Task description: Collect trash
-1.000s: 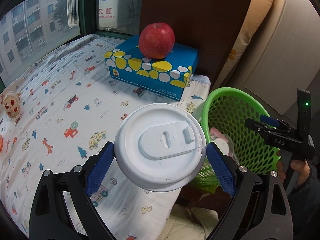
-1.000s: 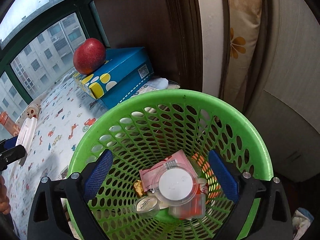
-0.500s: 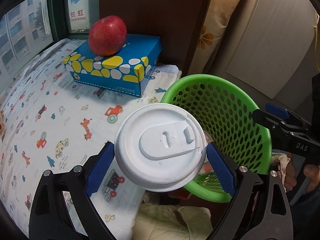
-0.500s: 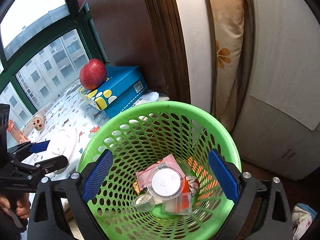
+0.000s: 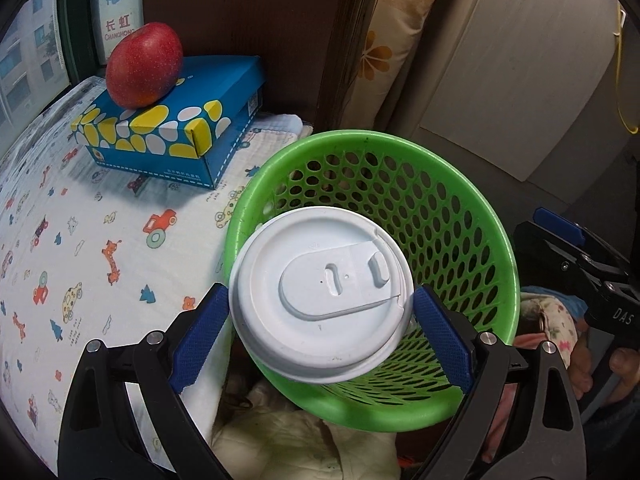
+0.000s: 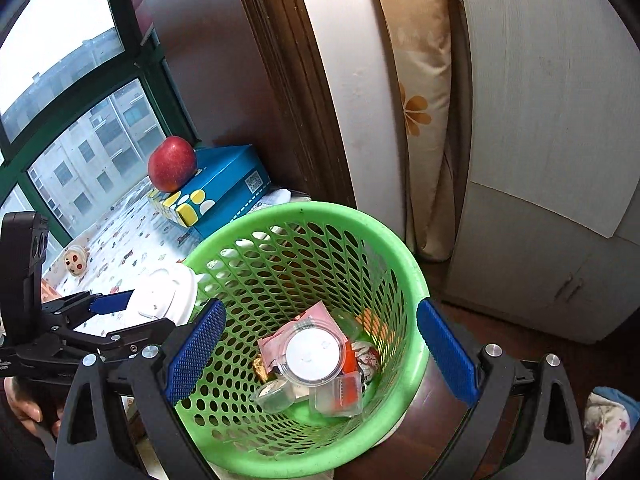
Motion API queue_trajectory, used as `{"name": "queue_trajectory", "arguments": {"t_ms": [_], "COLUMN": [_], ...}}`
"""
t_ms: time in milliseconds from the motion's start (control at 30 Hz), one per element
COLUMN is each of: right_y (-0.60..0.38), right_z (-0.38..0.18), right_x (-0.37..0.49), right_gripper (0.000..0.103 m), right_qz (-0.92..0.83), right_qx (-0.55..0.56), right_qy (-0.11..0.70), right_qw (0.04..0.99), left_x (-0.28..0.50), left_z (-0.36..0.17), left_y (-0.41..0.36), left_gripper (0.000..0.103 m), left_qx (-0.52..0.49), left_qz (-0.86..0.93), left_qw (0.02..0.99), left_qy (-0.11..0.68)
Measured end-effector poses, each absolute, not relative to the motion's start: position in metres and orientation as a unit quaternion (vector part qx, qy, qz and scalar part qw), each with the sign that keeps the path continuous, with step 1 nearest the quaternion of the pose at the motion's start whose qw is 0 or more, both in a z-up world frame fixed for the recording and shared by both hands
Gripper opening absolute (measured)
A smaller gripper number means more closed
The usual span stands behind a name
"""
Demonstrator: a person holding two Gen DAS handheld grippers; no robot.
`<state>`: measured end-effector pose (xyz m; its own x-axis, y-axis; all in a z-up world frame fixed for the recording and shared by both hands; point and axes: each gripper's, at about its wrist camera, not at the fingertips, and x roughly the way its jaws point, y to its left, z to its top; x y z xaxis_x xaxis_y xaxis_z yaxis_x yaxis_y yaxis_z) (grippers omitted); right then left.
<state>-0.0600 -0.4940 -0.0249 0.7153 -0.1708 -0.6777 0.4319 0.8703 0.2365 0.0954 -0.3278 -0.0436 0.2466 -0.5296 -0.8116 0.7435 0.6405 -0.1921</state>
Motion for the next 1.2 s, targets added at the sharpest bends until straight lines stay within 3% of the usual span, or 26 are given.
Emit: {"name": "queue_trajectory", "arguments": {"t_ms": [567, 1200], "right_y": [-0.473, -0.389], "right_z": [-0.025, -0.009], "right_x": [-0.065, -0.032], "right_gripper": [0.093, 0.093], "right_qz": [-0.143, -0.055], "right_qx": [0.205, 0.171], "right_qy": [0.334, 0.342], "right_qw": [0.909, 0.923], "left_x": [0.097, 0.107], "left_z": [-0.032, -0.002], "left_y": [-0.297, -0.174], "left_gripper": [0.092, 0.093], "left_qx": [0.086, 0.055], "left_qz": [-0.390, -0.245], "left_qw": [0.795, 0.870], "left_qy": [0.457, 0.425]}}
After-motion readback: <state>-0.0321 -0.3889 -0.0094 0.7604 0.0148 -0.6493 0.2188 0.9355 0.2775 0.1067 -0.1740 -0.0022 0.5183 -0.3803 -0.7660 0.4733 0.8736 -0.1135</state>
